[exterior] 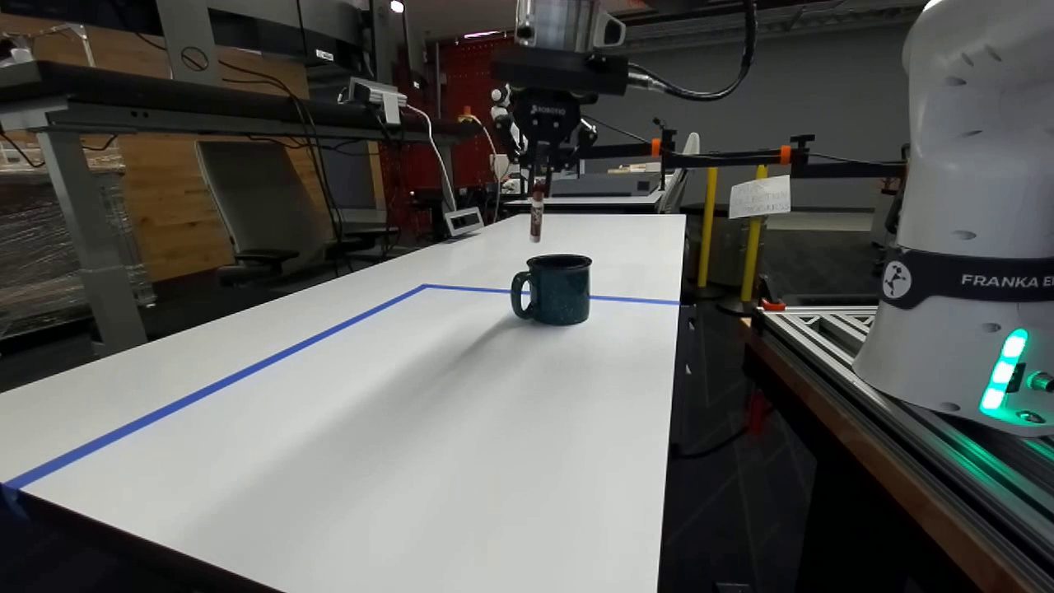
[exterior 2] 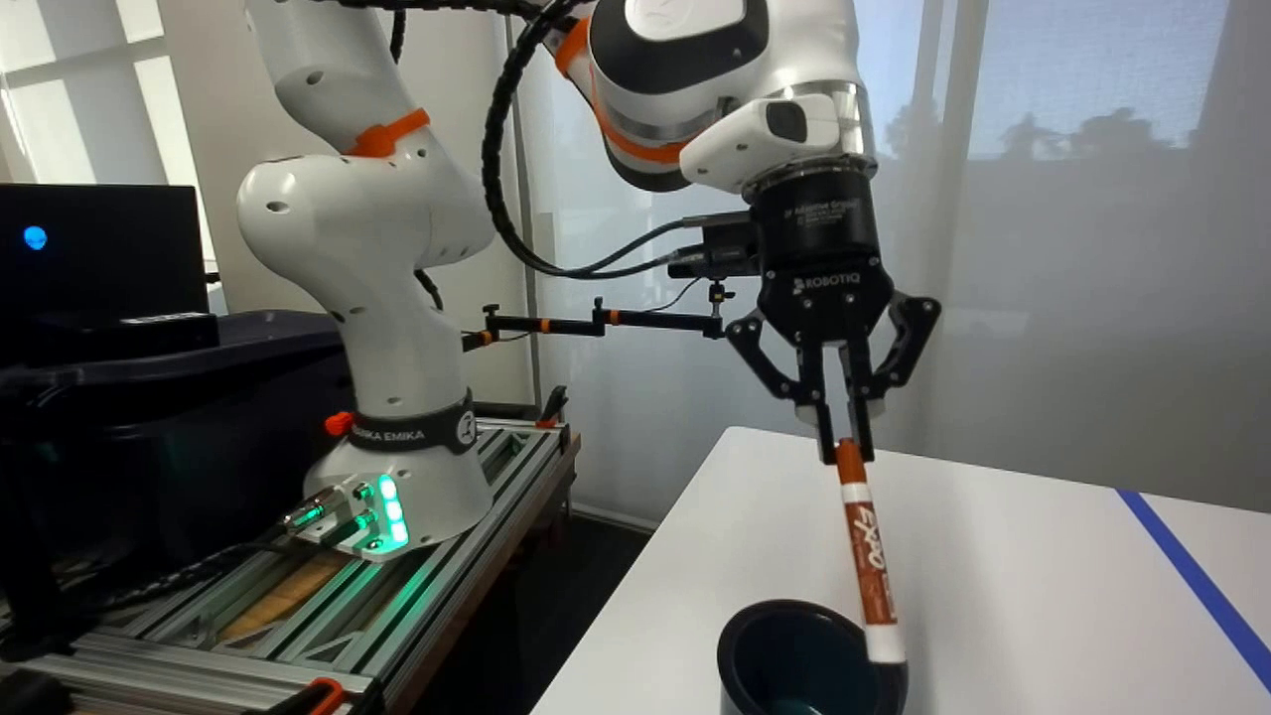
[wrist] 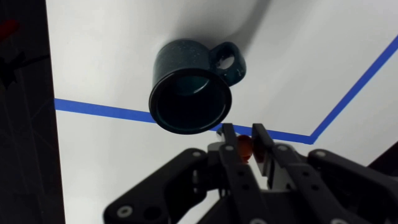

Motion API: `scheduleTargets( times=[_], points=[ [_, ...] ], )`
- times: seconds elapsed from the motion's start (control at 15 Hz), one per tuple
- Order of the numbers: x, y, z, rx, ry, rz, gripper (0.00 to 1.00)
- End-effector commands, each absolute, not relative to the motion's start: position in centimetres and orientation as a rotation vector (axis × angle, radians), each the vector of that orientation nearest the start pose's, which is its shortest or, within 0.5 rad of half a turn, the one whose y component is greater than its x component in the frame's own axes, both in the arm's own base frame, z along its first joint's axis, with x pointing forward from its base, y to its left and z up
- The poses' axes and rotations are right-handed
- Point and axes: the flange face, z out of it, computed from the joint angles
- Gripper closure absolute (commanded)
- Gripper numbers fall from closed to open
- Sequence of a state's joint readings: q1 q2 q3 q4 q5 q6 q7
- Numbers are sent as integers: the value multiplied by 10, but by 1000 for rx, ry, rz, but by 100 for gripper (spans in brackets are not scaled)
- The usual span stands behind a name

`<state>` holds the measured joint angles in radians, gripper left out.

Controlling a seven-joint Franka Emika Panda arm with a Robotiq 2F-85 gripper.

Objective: Remove the marker from the mug and put it on the table inside the border

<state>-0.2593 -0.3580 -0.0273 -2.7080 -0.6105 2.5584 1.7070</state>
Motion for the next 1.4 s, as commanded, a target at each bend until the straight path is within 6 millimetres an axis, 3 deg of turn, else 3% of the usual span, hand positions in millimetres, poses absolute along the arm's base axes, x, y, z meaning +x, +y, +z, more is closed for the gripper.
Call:
scheduleTargets(
  times=[0.0, 0.2, 0.4, 0.87, 1.33],
  points=[
    [383, -77, 389, -2372, 2088, -811, 95],
    [390, -49, 397, -2444, 1924, -981, 95],
    [396, -26, 385, -2480, 1790, -1072, 95],
    [394, 2, 336, -2563, 1564, -1194, 95],
    [390, 16, 277, -2695, 1418, -1097, 95]
  ],
)
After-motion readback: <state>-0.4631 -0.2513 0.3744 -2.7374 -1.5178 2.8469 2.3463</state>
